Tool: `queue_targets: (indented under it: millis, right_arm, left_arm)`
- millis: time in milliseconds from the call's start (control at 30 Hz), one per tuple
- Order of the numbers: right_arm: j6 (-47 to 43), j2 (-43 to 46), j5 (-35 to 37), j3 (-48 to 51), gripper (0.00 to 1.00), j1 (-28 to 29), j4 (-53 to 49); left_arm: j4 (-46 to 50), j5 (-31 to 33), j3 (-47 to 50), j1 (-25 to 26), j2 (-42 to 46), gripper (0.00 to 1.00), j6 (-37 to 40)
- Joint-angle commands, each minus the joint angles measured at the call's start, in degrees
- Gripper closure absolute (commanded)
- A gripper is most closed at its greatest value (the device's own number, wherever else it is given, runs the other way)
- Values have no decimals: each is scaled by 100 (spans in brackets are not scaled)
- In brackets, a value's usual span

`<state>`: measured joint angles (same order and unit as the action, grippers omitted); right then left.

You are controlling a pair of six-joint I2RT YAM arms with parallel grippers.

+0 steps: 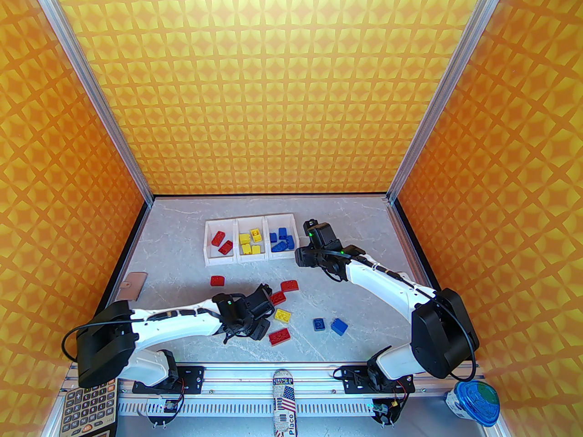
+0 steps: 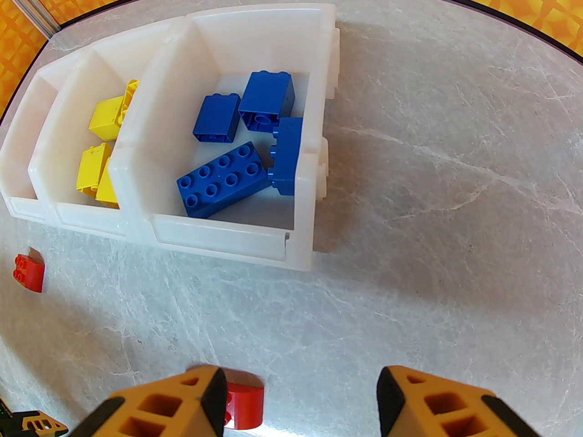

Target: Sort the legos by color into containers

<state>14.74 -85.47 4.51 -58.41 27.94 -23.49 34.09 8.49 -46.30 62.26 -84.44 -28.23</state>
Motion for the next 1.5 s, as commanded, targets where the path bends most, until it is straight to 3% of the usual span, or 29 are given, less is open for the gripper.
queue_targets:
  millis: [0, 267, 433, 567, 767, 1000, 1467]
  right_arm:
    - [64, 163, 65, 102, 41, -26, 63]
    - [81, 293, 79, 215, 41, -17, 65]
    - [116, 496, 135, 420, 41, -19, 71]
    - [151, 705, 187, 634, 41, -22, 89]
    - [229, 899, 43, 892, 41, -23, 176]
    - [248, 1102, 27, 1048, 41, -22, 186]
    - [242, 1365, 25, 1176, 41, -22, 130]
  left_arm:
    - [16, -73, -194, 23, -161, 40, 91]
    - [1, -63, -269, 14, -278, 62, 75]
    - [94, 118, -353, -57, -190, 68, 54]
    - [186, 256, -506, -407, 66, 73, 75]
    - [419, 309, -1056, -1142, 424, 72, 354]
    - [631, 469, -1996, -1962, 211, 72, 758]
    - [461, 458, -3798, -3124, -1562, 71, 929]
